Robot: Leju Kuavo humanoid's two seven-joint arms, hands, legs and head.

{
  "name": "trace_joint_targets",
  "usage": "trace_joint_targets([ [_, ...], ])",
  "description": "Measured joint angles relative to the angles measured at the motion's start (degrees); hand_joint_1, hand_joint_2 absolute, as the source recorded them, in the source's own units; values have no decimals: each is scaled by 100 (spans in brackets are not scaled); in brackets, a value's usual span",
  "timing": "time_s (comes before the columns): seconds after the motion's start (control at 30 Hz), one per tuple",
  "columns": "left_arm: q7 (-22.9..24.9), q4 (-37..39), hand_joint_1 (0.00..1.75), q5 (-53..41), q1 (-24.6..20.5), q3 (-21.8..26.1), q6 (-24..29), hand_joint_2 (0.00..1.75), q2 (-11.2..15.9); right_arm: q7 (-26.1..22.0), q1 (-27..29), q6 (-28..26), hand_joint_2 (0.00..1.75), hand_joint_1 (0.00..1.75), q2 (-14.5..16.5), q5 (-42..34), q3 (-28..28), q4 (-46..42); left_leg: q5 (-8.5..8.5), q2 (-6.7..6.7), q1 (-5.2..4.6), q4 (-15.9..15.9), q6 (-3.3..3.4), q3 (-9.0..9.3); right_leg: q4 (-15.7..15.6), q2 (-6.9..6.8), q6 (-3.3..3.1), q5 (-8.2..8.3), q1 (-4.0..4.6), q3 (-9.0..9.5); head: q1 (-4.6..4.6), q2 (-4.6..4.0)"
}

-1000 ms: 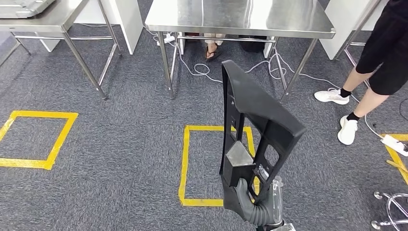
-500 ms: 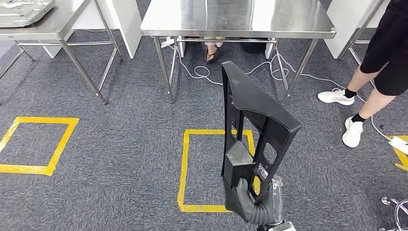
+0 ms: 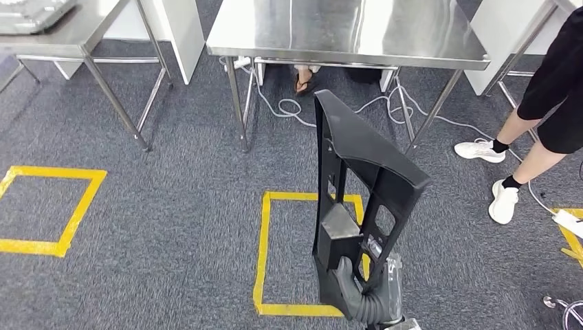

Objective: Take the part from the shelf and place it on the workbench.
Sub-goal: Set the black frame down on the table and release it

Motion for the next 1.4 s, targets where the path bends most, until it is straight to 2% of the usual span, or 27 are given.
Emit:
trace_joint_targets([
  [0.07, -1, 0, 0, -1, 8, 7, -20, 175, 4, -3, 6, -10, 175, 175, -17, -20, 1, 2, -51, -11, -10, 1, 23, 32, 651, 0, 10, -190, 1, -499, 7, 0],
  [0.1, -1, 0, 0, -3, 14, 8, -30, 175, 3, -4, 9, -14, 175, 175, -28, -32, -1, 3, -83, -19, -17, 1, 26, 65, 728, 0, 45, -172, 3, -632, 9, 0],
  [0.13, 0, 0, 0, -5, 19, 8, -38, 175, 2, -4, 10, -16, 175, 175, -39, -43, -3, 3, -118, -28, -22, 1, 22, 113, 584, 0, 94, -39, 6, -649, 11, 0],
  [0.2, 1, 1, 0, -9, 22, 8, -44, 175, -4, -5, 9, -20, 175, 175, -58, -52, -7, 3, -198, -44, -30, 0, -2, 229, -155, 0, 158, 455, 19, -447, 21, 0],
  [0.23, 0, 1, 0, -10, 22, 9, -45, 175, -5, -6, 8, -20, 175, 175, -66, -55, -7, 3, -240, -52, -38, 3, -25, 278, -483, -6, 118, 598, 37, -349, 25, 0],
  [0.27, -2, 1, 0, -10, 18, 9, -46, 175, -7, -8, 7, -20, 175, 175, -72, -57, -6, 2, -283, -53, -47, 1, -60, 301, -695, -7, 52, 671, 60, -273, 26, 0],
  [0.33, -4, 0, 0, -10, 13, 10, -49, 175, -7, -11, 14, -20, 175, 175, -81, -64, -5, -1, -311, -52, -61, 53, -130, 329, -795, -6, -108, 662, 80, -232, 26, 0],
  [0.4, -2, 0, 0, -11, 15, 9, -51, 175, -1, -14, 24, -25, 175, 175, -85, -69, -8, -2, -358, -40, -50, 163, -189, 359, -845, 8, -194, 728, 21, -112, 22, 0],
  [0.43, 0, 0, 0, -12, 15, 9, -52, 175, 0, -15, 19, -29, 175, 175, -85, -70, -9, -2, -437, -36, -39, 293, -218, 327, -859, 11, -233, 725, -8, -42, 10, 0],
  [0.5, -8, 0, 0, -13, 4, 8, -52, 175, -4, -16, 5, -43, 175, 175, -83, -81, -11, -2, -704, -32, -4, 820, -290, 51, -873, 12, -289, 700, -27, 47, -6, 0],
  [0.57, -16, 1, 0, 4, 4, 10, -50, 175, -4, -11, 0, -53, 175, 175, -80, -97, -10, -1, -935, -30, 32, 1393, -358, -384, -871, 22, -311, 666, -24, 73, -14, 0],
  [0.6, -14, 2, 0, 20, 8, 13, -51, 175, -3, -6, 1, -56, 175, 175, -79, -102, -10, 0, -920, -27, 48, 1481, -380, -526, -870, 31, -306, 641, -25, 94, -15, 0],
  [0.63, -13, 2, 0, 37, 10, 18, -53, 175, -2, 0, 0, -57, 175, 175, -75, -105, -9, 1, -772, -20, 64, 1370, -391, -571, -869, 41, -292, 609, -29, 130, -18, 0],
  [0.7, -10, 1, 0, 54, 8, 32, -59, 175, -1, 10, -6, -57, 175, 175, -65, -106, -9, 1, -228, 2, 91, 715, -395, -405, -871, 52, -248, 531, -38, 232, -17, 0],
  [0.73, -11, 2, 0, 56, 7, 40, -61, 175, -2, 15, -15, -57, 175, 175, -58, -105, -9, 3, -86, 15, 82, 417, -390, -327, -870, 52, -221, 497, -33, 278, -15, 0],
  [0.77, -15, 3, 0, 56, 0, 50, -63, 175, -3, 18, -28, -54, 175, 175, -52, -105, -9, 4, -39, 26, 68, 236, -363, -279, -871, 50, -191, 467, -23, 300, -20, 0],
  [0.8, -19, 4, 0, 56, -4, 59, -63, 175, -4, 23, -42, -48, 175, 175, -46, -105, -9, 6, -24, 30, 49, 169, -327, -257, -865, 48, -159, 438, -5, 295, -20, 0],
  [0.83, -16, 4, 0, 56, -7, 66, -63, 175, -7, 28, -53, -40, 175, 175, -42, -104, -8, 8, -40, 33, 34, 167, -307, -263, -854, 46, -151, 409, 24, 293, -18, 0],
  [0.87, -11, 4, 0, 57, -13, 70, -62, 175, -9, 30, -59, -33, 175, 175, -39, -104, -7, 8, 22, 28, 25, 164, -285, -240, -849, 44, -147, 385, 44, 289, -17, 0],
  [0.93, 1, 4, 0, 60, -23, 74, -61, 175, -13, 33, -66, -22, 175, 175, -37, -104, -3, 8, 83, 13, -5, 156, -287, -223, -851, 34, -156, 363, 73, 319, -9, 0],
  [1.07, 1, 4, 0, 60, -40, 77, -61, 175, -12, 33, -81, -12, 175, 175, -37, -104, -2, 8, 59, -2, -59, 157, -226, -229, -896, 23, -137, 367, 63, 333, -14, 0],
  [1.17, 1, 4, 0, 60, -42, 78, -61, 175, -16, 33, -86, -14, 175, 175, -37, -104, -2, 8, 39, -2, -60, 156, -192, -221, -931, 23, -82, 354, 62, 323, -10, 0],
  [1.4, 1, 4, 0, 60, -43, 78, -61, 175, -16, 33, -89, -14, 175, 175, -36, -104, 0, 8, 41, -3, -66, 156, -172, -217, -942, 23, -38, 364, 54, 325, -13, 0],
])
